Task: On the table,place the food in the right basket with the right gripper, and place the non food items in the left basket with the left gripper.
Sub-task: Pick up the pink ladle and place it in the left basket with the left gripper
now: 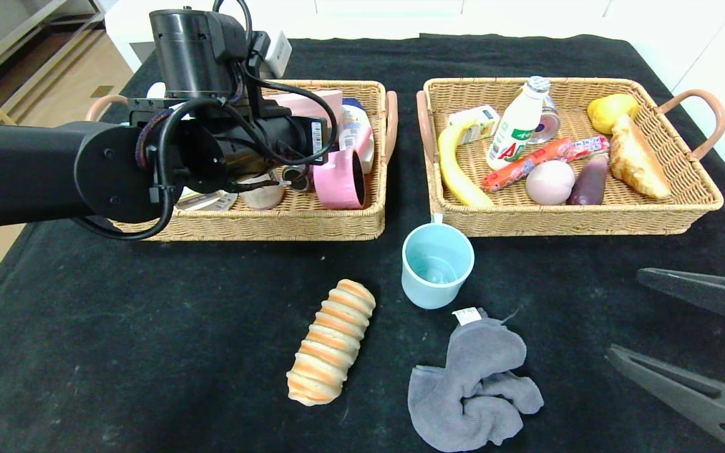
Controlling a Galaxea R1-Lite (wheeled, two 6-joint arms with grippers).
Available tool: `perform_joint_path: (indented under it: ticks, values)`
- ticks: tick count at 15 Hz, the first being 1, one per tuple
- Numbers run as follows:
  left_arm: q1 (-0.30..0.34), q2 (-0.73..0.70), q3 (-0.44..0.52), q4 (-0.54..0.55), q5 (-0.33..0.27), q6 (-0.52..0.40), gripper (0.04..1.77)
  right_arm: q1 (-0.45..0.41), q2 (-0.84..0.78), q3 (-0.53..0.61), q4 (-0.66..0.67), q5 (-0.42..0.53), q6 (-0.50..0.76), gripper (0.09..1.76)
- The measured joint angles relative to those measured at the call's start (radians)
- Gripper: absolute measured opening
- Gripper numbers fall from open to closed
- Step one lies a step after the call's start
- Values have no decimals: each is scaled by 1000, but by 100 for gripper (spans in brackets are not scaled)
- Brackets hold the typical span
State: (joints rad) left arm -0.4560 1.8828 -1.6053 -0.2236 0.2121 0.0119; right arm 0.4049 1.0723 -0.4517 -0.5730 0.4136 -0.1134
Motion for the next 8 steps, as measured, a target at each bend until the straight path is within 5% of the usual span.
perform_joint_path:
  ticks: [5, 8]
  values:
    - [-10, -46, 15, 35, 2, 0, 137, 0, -3, -1, -3, 0, -1, 171]
    - [-49, -100, 21, 147, 7, -10, 147, 0, -3, 0, -3, 1, -1, 171]
